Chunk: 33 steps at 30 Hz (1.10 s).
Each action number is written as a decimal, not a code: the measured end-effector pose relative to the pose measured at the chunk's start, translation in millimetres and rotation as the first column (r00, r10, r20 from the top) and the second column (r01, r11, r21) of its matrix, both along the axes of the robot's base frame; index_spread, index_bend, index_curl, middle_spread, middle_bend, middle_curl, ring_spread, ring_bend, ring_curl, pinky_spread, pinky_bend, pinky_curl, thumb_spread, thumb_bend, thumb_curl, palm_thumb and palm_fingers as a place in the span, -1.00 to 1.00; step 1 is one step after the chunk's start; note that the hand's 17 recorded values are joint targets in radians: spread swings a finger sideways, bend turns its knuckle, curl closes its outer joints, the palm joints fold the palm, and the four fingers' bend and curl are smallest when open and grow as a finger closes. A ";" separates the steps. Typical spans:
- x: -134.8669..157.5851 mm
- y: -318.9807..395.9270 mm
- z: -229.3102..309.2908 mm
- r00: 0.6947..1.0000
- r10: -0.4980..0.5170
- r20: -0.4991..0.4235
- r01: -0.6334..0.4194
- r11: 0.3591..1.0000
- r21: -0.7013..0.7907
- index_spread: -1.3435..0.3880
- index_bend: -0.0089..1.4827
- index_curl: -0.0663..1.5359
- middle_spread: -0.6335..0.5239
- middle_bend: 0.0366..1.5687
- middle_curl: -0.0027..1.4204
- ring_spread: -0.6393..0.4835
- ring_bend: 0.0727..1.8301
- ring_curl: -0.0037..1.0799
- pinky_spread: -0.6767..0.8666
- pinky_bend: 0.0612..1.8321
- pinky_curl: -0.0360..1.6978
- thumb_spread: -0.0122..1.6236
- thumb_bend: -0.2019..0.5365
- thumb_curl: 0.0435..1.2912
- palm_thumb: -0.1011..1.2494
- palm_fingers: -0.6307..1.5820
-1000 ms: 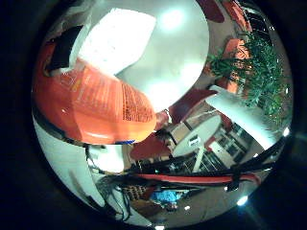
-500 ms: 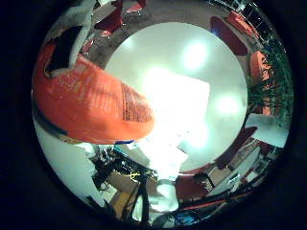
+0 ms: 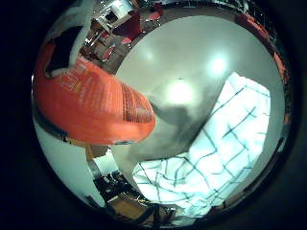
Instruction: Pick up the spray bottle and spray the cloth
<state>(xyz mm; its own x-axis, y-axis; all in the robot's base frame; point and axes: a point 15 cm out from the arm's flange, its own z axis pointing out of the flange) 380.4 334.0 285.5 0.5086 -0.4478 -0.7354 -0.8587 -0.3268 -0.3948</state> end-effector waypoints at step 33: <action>-16.2 14.4 -24.5 0.996 0.074 0.058 -0.078 0.996 0.053 0.13 -0.50 -0.05 -0.16 0.34 -0.15 -0.29 0.35 0.00 -0.61 -0.19 0.07 -0.06 -0.53 0.04 0.42 -0.05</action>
